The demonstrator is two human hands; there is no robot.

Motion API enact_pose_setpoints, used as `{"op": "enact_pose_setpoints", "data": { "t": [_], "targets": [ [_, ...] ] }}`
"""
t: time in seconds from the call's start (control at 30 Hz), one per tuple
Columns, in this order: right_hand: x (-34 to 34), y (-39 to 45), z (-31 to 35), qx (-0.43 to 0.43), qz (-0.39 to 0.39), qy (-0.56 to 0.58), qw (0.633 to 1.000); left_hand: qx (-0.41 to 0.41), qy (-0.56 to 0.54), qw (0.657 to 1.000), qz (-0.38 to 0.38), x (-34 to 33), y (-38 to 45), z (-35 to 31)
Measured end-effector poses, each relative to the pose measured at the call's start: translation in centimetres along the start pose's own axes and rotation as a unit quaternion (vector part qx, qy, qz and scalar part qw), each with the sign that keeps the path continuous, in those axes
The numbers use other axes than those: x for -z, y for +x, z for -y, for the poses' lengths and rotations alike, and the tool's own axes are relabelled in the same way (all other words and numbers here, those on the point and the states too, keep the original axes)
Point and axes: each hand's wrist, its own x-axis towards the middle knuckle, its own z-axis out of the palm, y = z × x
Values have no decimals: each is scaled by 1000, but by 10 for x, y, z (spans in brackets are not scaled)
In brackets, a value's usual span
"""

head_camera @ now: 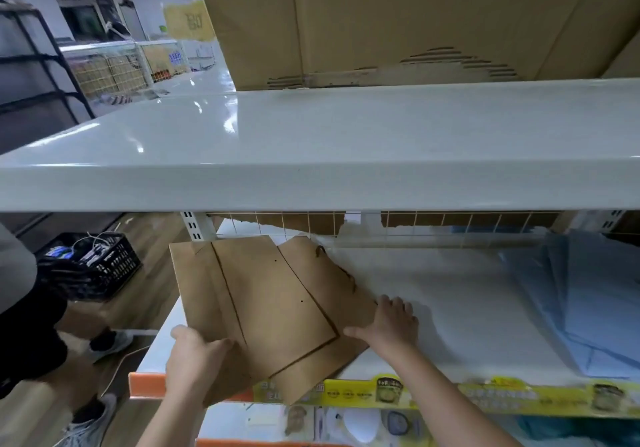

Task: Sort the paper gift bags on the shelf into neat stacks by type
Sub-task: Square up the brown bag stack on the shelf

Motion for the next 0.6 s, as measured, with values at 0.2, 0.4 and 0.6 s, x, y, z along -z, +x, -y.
{"op": "enact_pose_setpoints", "data": {
  "t": [0.2, 0.4, 0.6],
  "targets": [
    [12, -6, -4, 3, 4, 274, 962, -70, -139, 987, -31, 5, -4, -1],
    [26, -28, -34, 19, -29, 336, 941, -43, -237, 970, -20, 1, -14, -4],
    [50, -49, -86, -41, -44, 443, 894, -47, -291, 956, 5, -17, -40, -10]
  ]
}}
